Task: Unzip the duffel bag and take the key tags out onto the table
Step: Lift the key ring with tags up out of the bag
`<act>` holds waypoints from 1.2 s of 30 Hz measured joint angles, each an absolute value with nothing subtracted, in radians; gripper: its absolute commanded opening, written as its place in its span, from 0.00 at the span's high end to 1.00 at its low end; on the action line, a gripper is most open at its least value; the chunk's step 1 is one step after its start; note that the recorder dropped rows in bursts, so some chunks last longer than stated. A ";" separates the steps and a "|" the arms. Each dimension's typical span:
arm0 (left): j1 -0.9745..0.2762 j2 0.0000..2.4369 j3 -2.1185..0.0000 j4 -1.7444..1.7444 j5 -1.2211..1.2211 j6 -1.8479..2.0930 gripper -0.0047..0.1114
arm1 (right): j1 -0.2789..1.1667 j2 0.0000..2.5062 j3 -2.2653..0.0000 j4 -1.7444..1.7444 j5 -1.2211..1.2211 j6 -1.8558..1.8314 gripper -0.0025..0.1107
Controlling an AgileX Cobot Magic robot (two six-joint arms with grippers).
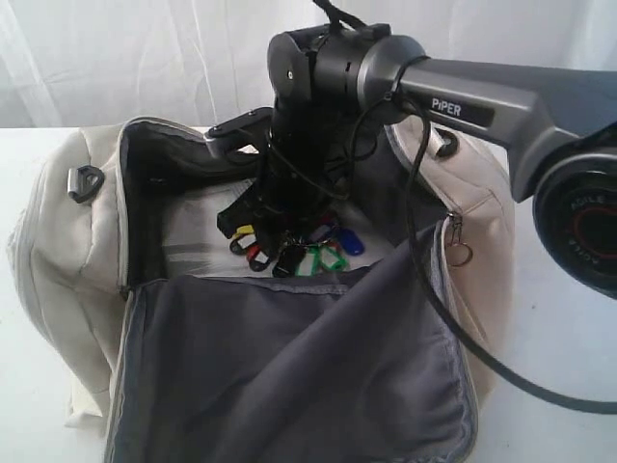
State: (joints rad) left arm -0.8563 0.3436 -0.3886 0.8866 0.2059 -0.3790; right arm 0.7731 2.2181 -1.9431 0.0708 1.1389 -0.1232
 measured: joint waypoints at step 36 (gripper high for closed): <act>-0.856 0.344 -0.389 0.887 0.206 -0.379 0.96 | 0.771 1.736 -1.943 0.029 1.200 -0.123 0.98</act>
